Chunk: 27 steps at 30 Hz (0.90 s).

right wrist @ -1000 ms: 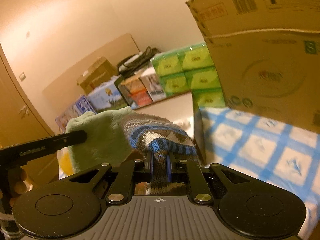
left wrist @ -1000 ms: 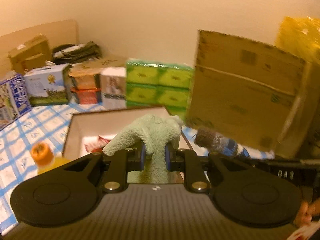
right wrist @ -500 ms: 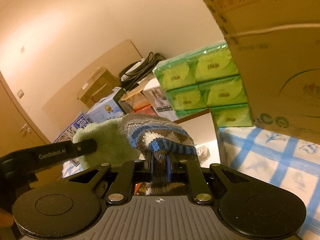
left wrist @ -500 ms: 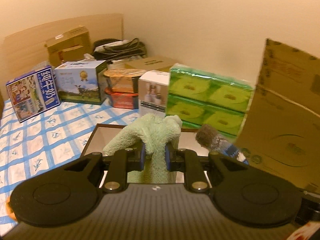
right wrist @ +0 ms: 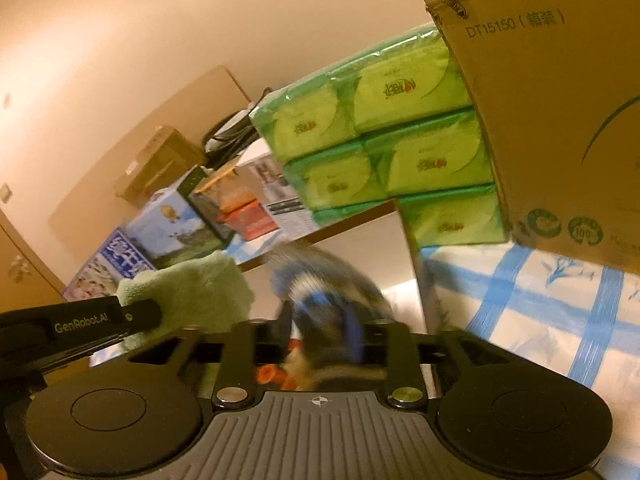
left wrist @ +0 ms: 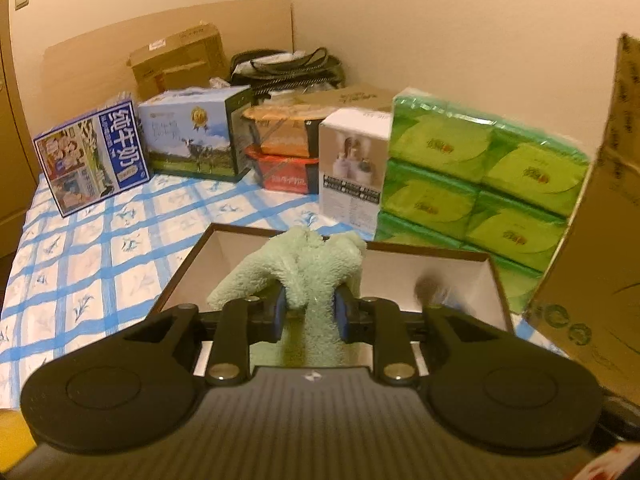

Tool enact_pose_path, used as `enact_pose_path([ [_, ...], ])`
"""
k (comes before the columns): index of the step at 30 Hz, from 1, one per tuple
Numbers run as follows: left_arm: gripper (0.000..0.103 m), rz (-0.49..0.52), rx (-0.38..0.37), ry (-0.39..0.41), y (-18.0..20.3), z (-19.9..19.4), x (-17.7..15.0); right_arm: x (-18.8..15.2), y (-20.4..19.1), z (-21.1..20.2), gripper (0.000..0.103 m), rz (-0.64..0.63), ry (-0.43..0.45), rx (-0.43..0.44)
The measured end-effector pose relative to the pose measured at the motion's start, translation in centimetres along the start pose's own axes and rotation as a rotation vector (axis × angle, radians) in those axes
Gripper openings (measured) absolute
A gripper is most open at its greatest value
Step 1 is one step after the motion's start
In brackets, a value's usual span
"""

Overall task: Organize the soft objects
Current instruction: 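Open the left tool to drop the green cloth while the right tool drops the striped sock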

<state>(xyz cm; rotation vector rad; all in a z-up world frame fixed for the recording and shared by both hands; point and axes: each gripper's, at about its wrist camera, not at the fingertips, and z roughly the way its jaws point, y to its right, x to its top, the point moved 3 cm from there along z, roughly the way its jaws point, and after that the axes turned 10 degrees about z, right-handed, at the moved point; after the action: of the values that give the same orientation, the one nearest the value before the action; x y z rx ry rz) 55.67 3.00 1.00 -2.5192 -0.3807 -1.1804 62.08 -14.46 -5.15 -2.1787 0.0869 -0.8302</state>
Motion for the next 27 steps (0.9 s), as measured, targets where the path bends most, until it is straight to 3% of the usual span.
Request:
enact_pose_path([
  [1,0.025,-0.002,0.003,-0.012,0.0,0.4,-0.2,0.0,0.1,0.0,0.049,-0.010,0.006,-0.002],
  [12,0.041,0.010,-0.030,-0.046,-0.4,0.6,-1.7,-0.6,0.7,-3.4,0.050,-0.056,0.012,-0.005],
  [27,0.041,0.063,-0.202,-0.025,-0.8,-8.2,-4.6,-3.8,0.8,-14.1,0.052,-0.072,0.062,-0.003],
])
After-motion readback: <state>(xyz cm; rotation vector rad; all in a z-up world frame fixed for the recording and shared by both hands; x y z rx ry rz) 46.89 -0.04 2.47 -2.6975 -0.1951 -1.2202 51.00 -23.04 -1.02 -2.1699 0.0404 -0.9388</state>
